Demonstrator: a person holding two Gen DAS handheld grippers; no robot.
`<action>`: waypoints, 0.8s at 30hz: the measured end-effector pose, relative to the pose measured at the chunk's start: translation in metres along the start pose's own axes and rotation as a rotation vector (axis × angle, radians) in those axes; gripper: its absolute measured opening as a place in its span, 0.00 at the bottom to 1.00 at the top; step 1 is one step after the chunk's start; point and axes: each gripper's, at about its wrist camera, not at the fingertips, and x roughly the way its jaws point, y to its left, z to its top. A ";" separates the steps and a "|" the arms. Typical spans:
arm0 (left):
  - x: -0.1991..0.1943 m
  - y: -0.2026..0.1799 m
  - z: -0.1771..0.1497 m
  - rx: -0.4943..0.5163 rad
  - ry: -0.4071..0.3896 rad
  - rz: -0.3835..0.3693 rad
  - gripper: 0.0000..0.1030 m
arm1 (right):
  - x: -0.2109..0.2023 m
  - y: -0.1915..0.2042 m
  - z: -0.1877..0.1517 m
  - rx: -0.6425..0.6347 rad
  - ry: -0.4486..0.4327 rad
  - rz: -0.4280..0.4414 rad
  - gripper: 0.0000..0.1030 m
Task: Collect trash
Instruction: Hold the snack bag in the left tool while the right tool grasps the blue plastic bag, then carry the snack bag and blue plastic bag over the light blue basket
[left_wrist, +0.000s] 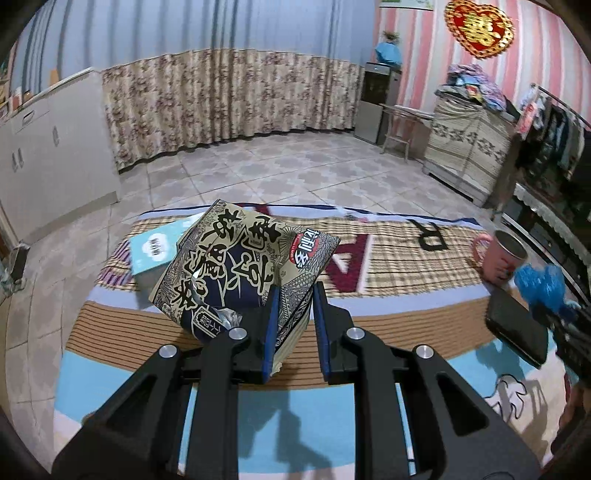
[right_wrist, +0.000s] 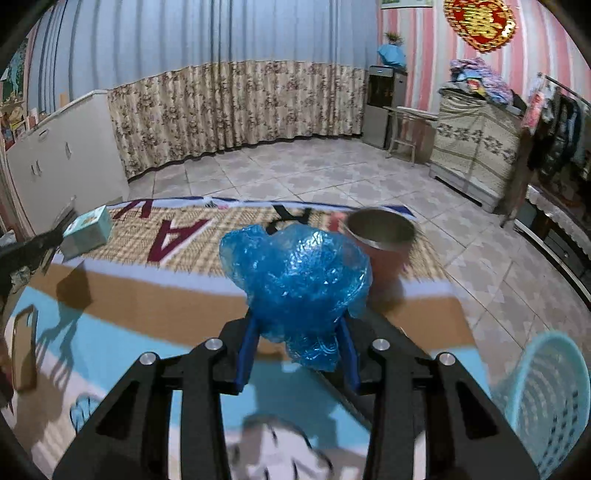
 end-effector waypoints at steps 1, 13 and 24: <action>-0.001 -0.004 -0.001 0.012 -0.003 -0.004 0.16 | -0.008 -0.003 -0.008 0.000 -0.004 -0.012 0.38; -0.027 -0.083 -0.017 0.154 -0.006 -0.068 0.16 | -0.068 -0.051 -0.039 0.044 -0.046 -0.060 0.38; -0.067 -0.194 -0.037 0.208 -0.008 -0.172 0.16 | -0.113 -0.143 -0.050 0.131 -0.092 -0.143 0.38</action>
